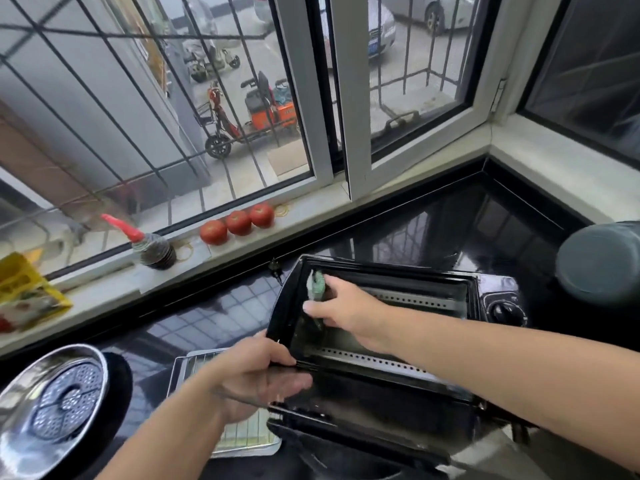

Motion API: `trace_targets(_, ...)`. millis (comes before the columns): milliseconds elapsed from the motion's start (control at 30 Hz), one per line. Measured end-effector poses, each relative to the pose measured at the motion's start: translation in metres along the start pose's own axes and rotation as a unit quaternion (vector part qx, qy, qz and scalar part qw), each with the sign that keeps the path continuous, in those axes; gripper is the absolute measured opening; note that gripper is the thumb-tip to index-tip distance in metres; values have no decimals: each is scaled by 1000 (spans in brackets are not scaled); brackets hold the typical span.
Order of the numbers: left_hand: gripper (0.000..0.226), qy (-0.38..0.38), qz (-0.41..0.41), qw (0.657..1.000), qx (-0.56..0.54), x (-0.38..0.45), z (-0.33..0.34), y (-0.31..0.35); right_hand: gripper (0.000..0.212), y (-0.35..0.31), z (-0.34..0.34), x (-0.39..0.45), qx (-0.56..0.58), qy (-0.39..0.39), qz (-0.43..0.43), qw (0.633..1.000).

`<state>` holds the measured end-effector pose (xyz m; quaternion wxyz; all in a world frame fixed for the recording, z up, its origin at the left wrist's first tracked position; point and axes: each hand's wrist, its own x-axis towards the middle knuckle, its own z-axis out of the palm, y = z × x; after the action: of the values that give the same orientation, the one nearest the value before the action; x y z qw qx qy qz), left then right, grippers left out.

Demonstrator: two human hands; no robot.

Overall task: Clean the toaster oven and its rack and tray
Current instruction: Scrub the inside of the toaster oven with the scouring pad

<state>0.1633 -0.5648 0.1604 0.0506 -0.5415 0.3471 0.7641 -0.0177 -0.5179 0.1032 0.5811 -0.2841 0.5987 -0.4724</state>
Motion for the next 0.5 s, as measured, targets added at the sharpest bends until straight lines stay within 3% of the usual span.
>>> trace_targets(100,24,12,-35,998,42,4,-4,22,15,-7,0,16,70,82,27,994)
trace_targets(200,27,27,-51,980,190,4,-7,32,40,-7,-10,26,115,121,65,984)
trace_targets(300,27,91,20,942,324,-4,-19,34,65,-2,-14,22,102,132,85,982)
trace_targets(400,48,123,143,929,318,-10,-27,38,66,5,-12,24,64,143,75,985)
trace_targets(500,68,20,184,946,265,-9,-19,48,67,1,-15,23,-68,149,100,982)
